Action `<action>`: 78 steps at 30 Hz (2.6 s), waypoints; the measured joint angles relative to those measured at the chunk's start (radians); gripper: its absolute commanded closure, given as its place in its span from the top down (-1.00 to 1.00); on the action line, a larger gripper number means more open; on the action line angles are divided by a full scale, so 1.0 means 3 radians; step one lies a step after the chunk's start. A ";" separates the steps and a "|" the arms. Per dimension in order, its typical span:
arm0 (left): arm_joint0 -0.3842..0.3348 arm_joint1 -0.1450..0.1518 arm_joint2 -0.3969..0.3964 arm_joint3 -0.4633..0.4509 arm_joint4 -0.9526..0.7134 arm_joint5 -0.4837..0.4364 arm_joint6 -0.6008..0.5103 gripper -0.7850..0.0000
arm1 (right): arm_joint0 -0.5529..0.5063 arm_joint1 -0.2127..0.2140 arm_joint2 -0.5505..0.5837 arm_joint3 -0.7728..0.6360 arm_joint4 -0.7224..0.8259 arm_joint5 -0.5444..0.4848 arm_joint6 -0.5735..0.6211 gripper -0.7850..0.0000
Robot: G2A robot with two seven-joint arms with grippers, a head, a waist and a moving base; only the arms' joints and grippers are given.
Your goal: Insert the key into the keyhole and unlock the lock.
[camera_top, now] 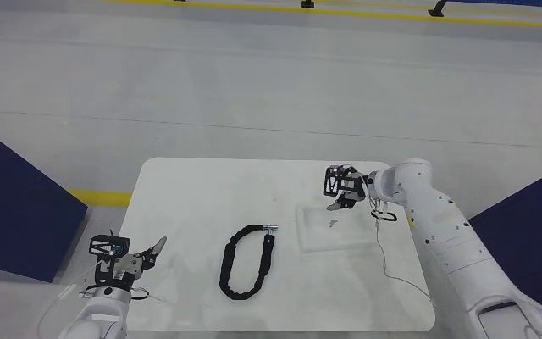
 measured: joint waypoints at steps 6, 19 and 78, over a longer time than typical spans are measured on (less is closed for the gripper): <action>0.0000 0.0000 0.0000 0.0000 0.0000 0.0000 0.0000 1.00 | 0.0363 0.0043 -0.0816 0.0303 -0.0026 0.0000 -0.0268 1.00; 0.0000 0.0000 0.0000 0.0000 0.0000 0.0000 0.0000 1.00 | 0.0787 -0.0019 -0.1865 0.0778 -0.0067 0.0000 -0.0797 1.00; 0.0000 0.0000 0.0000 0.0000 0.0000 0.0000 0.0000 1.00 | 0.0649 -0.0378 -0.2043 0.1569 -0.0393 0.0262 -0.1288 -1.00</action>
